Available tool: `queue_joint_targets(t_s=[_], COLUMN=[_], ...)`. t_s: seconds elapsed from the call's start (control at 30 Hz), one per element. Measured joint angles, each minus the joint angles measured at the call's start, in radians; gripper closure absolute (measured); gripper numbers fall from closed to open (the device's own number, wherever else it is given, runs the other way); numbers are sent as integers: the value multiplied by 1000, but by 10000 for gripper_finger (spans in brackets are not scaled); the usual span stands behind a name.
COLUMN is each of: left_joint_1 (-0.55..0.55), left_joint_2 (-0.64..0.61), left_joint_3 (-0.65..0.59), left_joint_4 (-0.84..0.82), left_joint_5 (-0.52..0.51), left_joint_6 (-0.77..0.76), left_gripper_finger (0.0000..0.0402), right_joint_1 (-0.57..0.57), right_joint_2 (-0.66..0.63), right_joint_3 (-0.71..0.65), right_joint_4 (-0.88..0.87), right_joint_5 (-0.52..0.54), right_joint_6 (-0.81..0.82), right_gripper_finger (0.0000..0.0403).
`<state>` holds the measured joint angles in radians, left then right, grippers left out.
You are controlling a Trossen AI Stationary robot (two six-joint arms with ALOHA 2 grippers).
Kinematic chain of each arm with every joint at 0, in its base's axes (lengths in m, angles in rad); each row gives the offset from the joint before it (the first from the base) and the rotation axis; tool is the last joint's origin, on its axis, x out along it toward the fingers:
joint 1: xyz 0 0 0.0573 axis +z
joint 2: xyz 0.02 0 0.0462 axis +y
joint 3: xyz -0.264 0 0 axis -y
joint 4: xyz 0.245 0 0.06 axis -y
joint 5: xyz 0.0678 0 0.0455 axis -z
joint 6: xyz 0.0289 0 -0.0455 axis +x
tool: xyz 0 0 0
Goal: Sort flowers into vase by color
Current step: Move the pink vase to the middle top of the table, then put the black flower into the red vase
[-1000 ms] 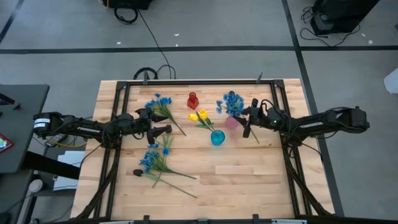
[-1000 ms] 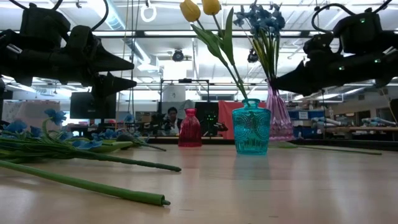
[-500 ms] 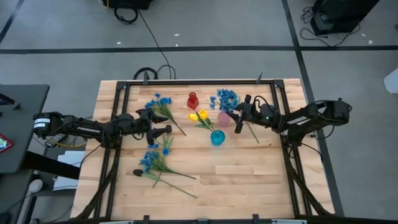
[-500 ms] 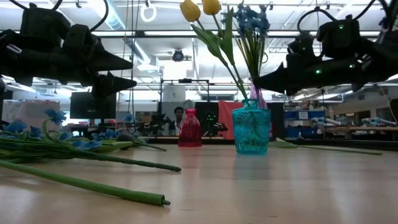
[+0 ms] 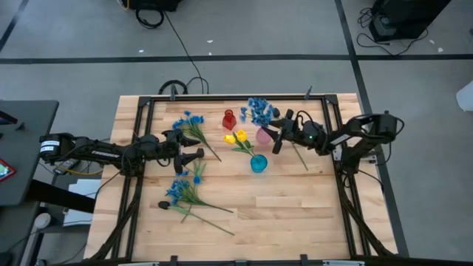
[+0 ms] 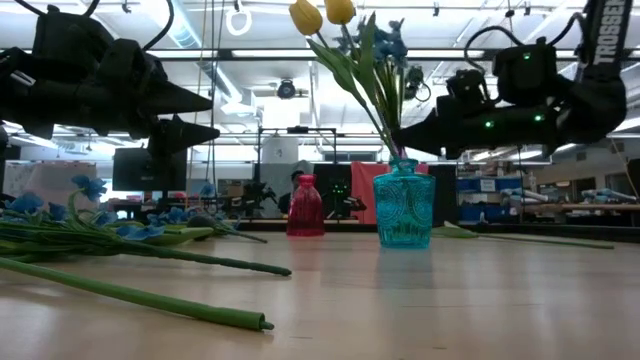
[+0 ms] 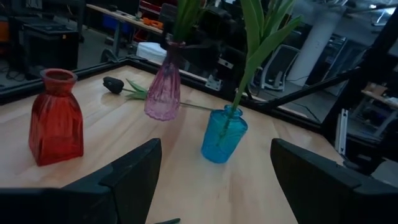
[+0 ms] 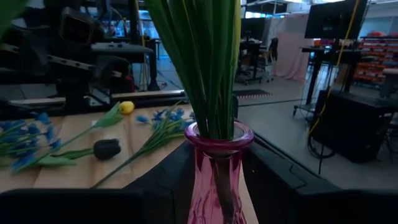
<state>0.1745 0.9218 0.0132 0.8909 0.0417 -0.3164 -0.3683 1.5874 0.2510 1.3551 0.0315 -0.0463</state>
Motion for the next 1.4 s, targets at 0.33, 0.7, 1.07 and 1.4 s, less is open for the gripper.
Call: queue_joint_targets(t_s=[0.33, 0.7, 1.07, 1.4], left_joint_1=[0, 0, 0, 1], left_joint_2=[0, 0, 0, 0], left_joint_3=[0, 0, 0, 0], left_joint_4=[-10, -33, -56, -58], left_joint_5=[6, 34, 49, 78], left_joint_6=[21, 22, 24, -18], left_gripper_finger=[95, 95, 95, 95], right_joint_1=[-15, -70, -104, -127], right_joint_2=[116, 129, 128, 75], right_joint_3=[96, 72, 56, -22], right_joint_4=[12, 4, -46, -84], right_joint_5=[-14, -2, -143, -204], right_joint_6=[-8, 1, 35, 74], right_gripper_finger=[261, 261, 233, 168])
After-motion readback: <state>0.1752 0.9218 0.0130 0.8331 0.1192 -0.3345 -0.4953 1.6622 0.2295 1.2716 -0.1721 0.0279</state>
